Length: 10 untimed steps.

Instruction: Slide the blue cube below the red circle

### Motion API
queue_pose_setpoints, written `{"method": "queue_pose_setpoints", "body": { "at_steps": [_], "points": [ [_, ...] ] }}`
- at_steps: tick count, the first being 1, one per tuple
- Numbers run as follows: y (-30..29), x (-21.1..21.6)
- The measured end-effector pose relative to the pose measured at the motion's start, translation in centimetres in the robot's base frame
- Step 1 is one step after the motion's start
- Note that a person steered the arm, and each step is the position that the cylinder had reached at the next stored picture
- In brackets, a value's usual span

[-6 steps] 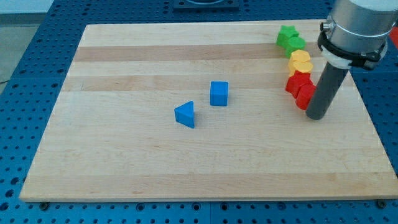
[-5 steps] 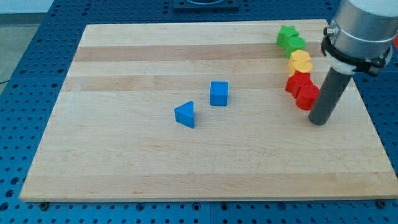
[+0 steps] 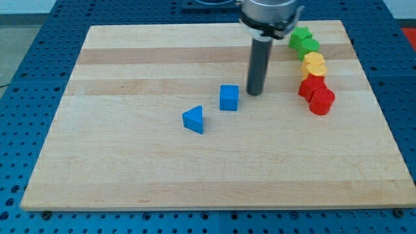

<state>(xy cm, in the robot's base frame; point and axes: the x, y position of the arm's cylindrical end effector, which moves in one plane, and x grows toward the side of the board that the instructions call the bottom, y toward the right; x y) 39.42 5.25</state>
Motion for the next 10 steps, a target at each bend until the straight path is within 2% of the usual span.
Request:
{"method": "queue_pose_setpoints", "body": {
  "at_steps": [1,2,3,4,6,7,8,9,10],
  "points": [
    [-6.4,-0.4],
    [-8.5,1.1],
    [-6.0,5.5],
    [-1.7,7.0],
    [-11.1,6.8],
    [-12.5,3.8],
    [-10.9,1.0],
    [-4.6,1.1],
    [0.7,4.2]
  ]
}}
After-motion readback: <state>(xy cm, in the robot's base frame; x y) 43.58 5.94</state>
